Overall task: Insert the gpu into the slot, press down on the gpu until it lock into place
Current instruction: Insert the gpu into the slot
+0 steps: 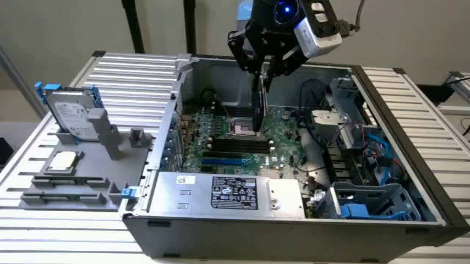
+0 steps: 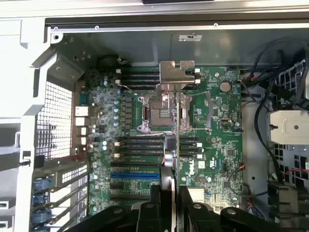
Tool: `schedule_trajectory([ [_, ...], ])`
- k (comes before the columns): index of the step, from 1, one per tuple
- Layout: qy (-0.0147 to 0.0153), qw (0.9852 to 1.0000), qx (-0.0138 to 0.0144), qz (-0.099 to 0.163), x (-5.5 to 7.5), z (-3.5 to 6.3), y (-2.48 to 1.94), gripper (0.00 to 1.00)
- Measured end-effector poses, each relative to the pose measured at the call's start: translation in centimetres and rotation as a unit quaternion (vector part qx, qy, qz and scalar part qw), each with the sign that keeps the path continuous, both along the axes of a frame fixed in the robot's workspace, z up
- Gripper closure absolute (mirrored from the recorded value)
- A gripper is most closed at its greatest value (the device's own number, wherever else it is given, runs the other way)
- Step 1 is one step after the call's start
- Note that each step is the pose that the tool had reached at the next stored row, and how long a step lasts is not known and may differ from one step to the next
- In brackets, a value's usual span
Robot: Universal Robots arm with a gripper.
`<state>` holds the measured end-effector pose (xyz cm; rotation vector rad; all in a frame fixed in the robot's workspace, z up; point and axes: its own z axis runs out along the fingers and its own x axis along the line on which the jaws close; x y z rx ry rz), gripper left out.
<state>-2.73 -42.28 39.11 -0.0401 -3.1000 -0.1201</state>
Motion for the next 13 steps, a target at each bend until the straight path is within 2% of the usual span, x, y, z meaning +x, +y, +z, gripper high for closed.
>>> schedule_trajectory([
  [13, 0.0000, 1.0000, 0.0000, 0.000, 0.00, 0.00, 0.00, 0.74],
])
